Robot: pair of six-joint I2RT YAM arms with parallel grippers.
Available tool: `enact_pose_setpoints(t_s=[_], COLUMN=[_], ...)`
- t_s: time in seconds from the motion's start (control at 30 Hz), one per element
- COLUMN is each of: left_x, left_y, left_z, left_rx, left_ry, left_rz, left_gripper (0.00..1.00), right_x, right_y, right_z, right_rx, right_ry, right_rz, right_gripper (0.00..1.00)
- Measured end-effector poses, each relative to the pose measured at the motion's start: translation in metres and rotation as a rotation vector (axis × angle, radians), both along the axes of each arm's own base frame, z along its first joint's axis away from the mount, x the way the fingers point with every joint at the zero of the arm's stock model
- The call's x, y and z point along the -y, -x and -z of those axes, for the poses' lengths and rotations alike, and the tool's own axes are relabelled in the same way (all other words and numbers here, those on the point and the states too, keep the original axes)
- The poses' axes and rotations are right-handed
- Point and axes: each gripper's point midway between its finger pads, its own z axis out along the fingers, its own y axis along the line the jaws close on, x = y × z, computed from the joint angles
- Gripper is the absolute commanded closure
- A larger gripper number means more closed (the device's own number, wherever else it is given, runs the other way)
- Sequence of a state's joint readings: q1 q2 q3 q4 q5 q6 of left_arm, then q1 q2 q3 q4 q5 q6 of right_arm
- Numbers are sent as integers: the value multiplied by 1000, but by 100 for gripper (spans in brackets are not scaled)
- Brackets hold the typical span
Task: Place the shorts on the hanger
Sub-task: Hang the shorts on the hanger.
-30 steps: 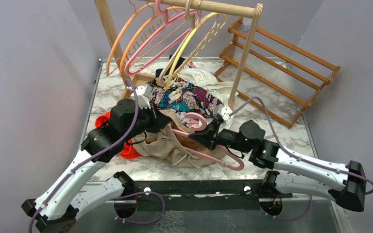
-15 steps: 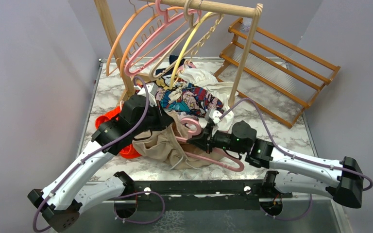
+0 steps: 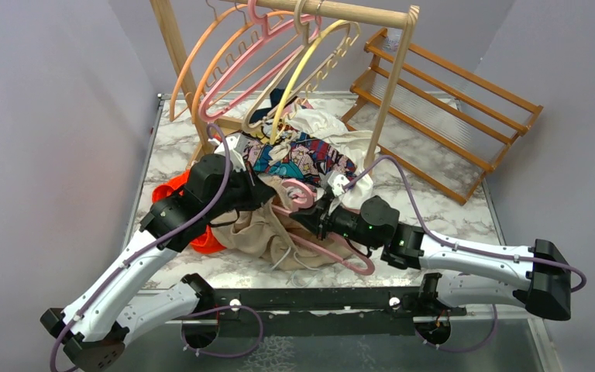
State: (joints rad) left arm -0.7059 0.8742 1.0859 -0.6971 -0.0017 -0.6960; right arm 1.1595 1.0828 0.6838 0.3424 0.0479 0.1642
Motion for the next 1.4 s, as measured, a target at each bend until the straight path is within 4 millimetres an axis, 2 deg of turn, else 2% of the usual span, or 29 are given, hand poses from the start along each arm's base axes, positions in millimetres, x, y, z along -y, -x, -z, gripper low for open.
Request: enact_pose_setpoints(t_s=[0.2, 0.47, 0.83, 1.03, 1.1, 1.23, 1.33, 1.4], left_x=[1, 6, 8, 13, 18, 23, 25, 25], left_y=[4, 9, 11, 14, 17, 21, 23, 24], left_z=[-1, 0, -3, 0, 0, -4, -8, -11], left_rx=[-1, -20, -22, -45, -53, -51, -44, -37], left_ry=[10, 25, 30, 34, 44, 65, 79, 86], left_rz=[16, 51, 63, 96, 122, 160, 176, 180], left_gripper=[100, 100, 100, 100, 85, 47, 23, 13], right_x=[-2, -28, -39, -32, -29, -25, -23, -22], right_y=[-6, 3, 22, 30, 32, 36, 37, 38], right_z=[-17, 0, -4, -13, -16, -23, -31, -38], right_rx=[28, -14, -25, -43, -47, -55, -51, -47], right_ry=[-64, -54, -73, -134, -161, -211, -250, -273], right_rz=[25, -68, -191, -213, -214, -218, -221, -224], right_gripper=[99, 99, 99, 99, 99, 99, 99, 99])
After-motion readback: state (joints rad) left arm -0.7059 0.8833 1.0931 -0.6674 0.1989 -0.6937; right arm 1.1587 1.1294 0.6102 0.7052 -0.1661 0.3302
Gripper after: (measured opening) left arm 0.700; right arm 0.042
